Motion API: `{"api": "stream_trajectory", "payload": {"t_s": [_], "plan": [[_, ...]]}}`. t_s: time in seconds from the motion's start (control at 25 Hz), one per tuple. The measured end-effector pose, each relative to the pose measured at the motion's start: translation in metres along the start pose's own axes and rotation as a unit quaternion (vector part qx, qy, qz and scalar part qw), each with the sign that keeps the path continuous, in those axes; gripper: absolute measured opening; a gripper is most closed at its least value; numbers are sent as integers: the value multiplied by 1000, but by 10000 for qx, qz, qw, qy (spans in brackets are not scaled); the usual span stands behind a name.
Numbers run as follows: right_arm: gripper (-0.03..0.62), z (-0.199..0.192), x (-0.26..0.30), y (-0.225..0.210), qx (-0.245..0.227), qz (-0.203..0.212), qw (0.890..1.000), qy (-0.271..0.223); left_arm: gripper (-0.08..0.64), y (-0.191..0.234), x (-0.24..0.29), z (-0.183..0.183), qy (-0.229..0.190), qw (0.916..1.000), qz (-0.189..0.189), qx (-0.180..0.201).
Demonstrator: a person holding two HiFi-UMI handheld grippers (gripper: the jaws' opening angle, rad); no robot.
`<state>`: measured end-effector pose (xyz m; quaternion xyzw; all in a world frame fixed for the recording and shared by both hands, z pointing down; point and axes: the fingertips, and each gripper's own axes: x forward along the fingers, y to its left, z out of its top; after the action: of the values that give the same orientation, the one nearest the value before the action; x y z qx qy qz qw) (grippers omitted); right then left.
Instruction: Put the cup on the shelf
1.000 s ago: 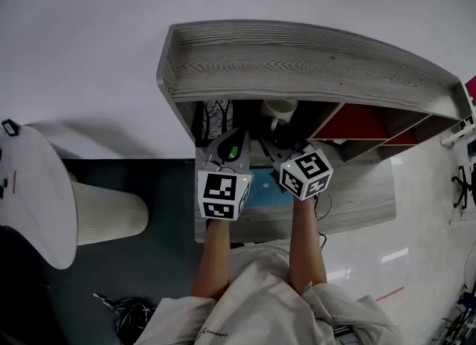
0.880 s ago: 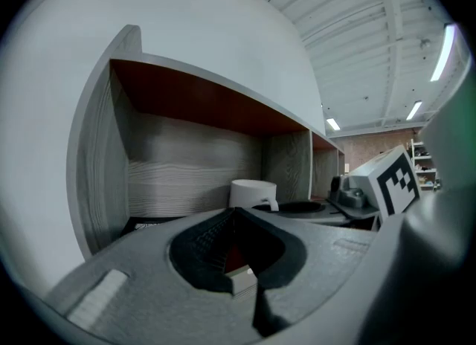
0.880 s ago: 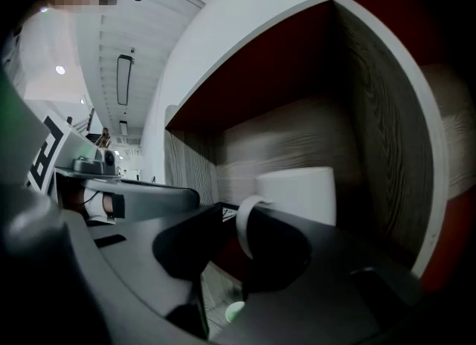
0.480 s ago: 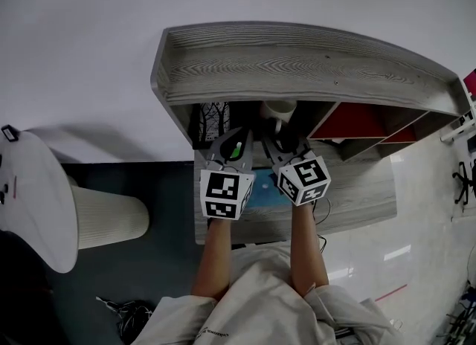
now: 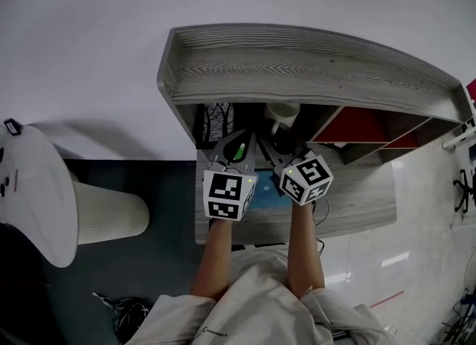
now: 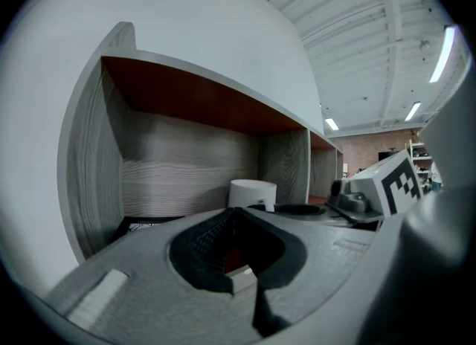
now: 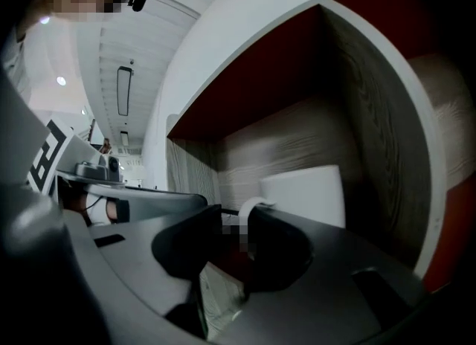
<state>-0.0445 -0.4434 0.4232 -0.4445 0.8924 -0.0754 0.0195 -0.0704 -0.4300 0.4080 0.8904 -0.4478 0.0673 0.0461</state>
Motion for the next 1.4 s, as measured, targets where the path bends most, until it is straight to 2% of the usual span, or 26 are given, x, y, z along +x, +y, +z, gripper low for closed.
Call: {"api": "stream_trajectory", "payload": {"t_s": [0.24, 0.36, 0.52, 0.8, 1.04, 1.4], "plan": [[124, -2, -8, -5, -38, -100, 9999, -17, 11, -5, 8, 0, 23, 10000, -64, -11], [121, -3, -9, -4, -239, -178, 9995, 108, 11, -2, 10, -1, 43, 10000, -61, -29], [127, -2, -19, -10, -93, -216, 9997, 45, 11, 1, 10, 0, 2, 10000, -55, -81], [127, -3, -20, -4, -308, -279, 9991, 125, 11, -6, 8, 2, -9, 9999, -128, -58], [127, -6, -26, -5, -401, -516, 9976, 217, 11, -13, 2, 3, -16, 9998, -183, -49], [127, 3, -46, -4, -351, -823, 9959, 88, 11, -30, -8, 4, 16, 9996, -289, 2]]}}
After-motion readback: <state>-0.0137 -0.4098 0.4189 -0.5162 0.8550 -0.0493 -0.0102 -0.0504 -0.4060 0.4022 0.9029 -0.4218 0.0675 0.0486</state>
